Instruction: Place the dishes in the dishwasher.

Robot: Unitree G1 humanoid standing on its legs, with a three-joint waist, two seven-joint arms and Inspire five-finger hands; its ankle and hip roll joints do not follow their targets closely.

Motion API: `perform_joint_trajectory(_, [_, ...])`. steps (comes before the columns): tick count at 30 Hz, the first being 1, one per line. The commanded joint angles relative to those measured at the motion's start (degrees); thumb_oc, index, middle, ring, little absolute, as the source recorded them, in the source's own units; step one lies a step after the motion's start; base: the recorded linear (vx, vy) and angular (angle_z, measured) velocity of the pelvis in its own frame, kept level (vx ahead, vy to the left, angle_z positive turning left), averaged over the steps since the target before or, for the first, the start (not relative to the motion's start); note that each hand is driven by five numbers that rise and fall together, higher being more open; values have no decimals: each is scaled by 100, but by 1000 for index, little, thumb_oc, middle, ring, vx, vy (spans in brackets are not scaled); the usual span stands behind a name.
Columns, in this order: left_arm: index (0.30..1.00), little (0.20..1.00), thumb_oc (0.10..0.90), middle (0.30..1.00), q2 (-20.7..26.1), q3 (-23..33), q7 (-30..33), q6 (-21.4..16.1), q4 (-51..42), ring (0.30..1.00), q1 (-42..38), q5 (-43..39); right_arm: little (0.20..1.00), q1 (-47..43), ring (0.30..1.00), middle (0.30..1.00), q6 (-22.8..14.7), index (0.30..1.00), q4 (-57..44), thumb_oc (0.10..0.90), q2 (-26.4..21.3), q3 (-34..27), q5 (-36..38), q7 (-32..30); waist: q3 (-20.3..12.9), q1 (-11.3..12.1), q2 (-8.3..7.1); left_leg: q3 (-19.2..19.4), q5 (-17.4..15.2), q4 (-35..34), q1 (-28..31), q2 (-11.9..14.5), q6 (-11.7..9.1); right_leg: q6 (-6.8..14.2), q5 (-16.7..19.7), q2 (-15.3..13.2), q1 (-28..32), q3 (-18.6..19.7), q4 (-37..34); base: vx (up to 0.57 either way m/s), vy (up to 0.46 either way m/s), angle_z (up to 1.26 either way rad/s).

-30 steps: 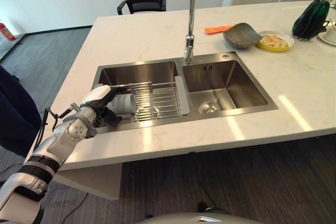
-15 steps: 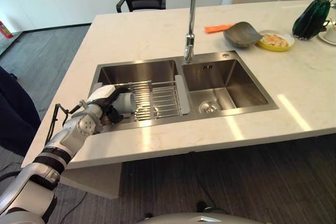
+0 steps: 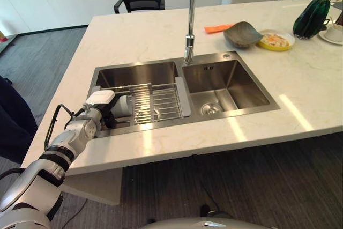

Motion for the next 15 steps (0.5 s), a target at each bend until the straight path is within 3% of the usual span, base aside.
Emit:
perform_joint_trajectory(1, [698, 698, 665, 698, 264, -63, 340, -61, 84, 698, -1244, 235, 900, -283, 900, 900, -95, 900, 85, 800, -136, 362, -6, -132, 15, -45, -144, 70, -432, 62, 110, -50, -84, 653, -527, -512, 85, -277, 100, 0, 0, 0])
perform_joint_trajectory(3, [756, 756, 704, 756, 254, -90, 339, -73, 82, 756, -1232, 268, 900, -281, 900, 900, -97, 900, 90, 800, -130, 379, -19, -138, 18, -47, -153, 72, -437, 62, 111, -52, -83, 655, -524, -513, 90, -282, 100, 0, 0, 0])
perform_joint_trajectory(4, [691, 691, 660, 691, 228, -94, 331, -84, 4, 691, -1230, 245, 900, -282, 900, 900, -100, 900, 86, 800, -120, 384, -17, -137, 19, -46, -152, 70, -438, 62, 108, -54, -82, 652, -524, -513, 93, -283, 100, 0, 0, 0])
perform_joint_trajectory(5, [453, 453, 502, 453, 230, -88, 329, -86, -74, 453, -1214, 245, 900, -284, 900, 900, -100, 900, 84, 800, -117, 378, -14, -142, 18, -41, -153, 70, -441, 62, 106, -57, -82, 654, -526, -513, 94, -285, 100, 0, 0, 0])
perform_joint_trajectory(6, [300, 300, 400, 300, 239, -74, 322, -91, -172, 300, -1187, 242, 900, -283, 900, 900, -101, 900, 83, 800, -112, 379, -16, -141, 20, -31, -155, 68, -442, 62, 103, -57, -81, 654, -529, -512, 98, -291, 100, 0, 0, 0])
perform_joint_trajectory(15, [300, 300, 400, 300, 173, -63, 279, -162, -578, 300, -1022, 255, 900, -330, 900, 900, -100, 900, 49, 800, -62, 371, 1, -169, 26, -29, -157, 68, -457, 62, 123, -54, -89, 644, -536, -503, 104, -304, 100, 0, 0, 0])
